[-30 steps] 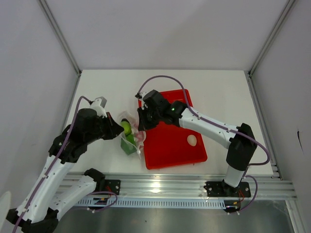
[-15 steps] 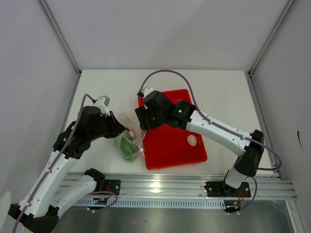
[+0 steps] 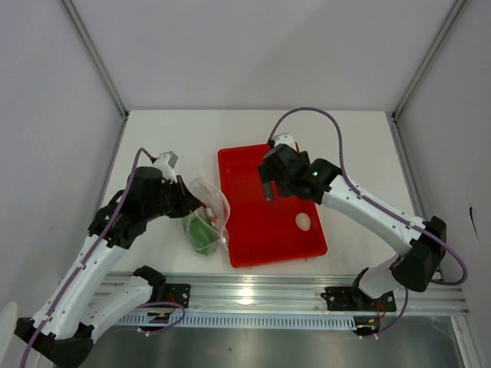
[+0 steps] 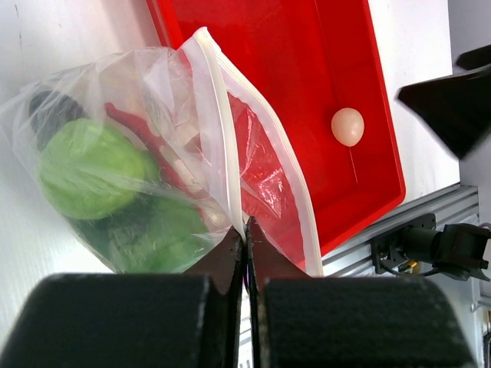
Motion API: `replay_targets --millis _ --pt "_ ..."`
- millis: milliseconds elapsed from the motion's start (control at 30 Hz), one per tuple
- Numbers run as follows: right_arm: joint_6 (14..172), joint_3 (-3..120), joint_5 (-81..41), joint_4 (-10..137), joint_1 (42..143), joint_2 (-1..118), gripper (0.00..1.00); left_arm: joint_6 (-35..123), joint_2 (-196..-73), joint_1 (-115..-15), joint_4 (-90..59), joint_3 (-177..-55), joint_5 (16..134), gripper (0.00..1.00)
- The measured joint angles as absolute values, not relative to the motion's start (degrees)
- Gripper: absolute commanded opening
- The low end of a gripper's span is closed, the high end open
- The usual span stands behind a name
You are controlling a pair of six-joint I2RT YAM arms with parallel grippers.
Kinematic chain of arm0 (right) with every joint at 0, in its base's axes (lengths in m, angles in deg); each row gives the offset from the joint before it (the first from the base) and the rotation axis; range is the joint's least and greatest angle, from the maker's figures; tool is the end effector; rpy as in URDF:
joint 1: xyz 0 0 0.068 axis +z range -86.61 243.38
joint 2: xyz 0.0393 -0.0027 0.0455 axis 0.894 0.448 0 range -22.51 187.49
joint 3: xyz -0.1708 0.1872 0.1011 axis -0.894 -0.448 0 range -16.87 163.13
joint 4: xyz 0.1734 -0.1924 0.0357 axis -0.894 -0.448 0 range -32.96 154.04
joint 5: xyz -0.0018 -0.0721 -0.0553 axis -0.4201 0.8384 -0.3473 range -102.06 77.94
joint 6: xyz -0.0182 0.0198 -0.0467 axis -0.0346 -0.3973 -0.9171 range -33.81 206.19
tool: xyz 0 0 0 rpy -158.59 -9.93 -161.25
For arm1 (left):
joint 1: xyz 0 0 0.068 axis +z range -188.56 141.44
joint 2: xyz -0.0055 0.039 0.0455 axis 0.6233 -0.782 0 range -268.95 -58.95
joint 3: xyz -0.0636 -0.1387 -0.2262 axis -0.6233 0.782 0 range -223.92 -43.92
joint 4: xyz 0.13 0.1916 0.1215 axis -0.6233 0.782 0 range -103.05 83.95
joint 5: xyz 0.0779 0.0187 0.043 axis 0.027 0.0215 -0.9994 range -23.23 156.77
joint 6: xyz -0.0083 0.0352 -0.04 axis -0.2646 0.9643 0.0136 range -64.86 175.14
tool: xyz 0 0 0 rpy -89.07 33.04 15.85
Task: Place the food in the zip-top bag and seal the zipper
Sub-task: Adjust the zipper food storage bag at the center of the board, then pick up the fake vegetable from the bin.
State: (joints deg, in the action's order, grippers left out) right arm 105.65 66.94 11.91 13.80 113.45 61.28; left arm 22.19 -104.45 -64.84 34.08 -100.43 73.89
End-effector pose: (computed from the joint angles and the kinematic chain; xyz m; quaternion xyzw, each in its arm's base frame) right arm 0.2066 0.2243 0.3543 -0.1746 0.9059 0.0294 0.3847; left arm 0.1346 -0.0714 0.3430 -0.0237 0.8899 -0.2716 0.3658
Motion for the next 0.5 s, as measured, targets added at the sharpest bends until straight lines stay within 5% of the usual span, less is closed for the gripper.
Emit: replay_targets --millis 500 --pt "115.38 54.44 24.34 10.26 118.17 70.66 0.68 22.15 -104.45 -64.84 32.51 -98.71 75.55 0.01"
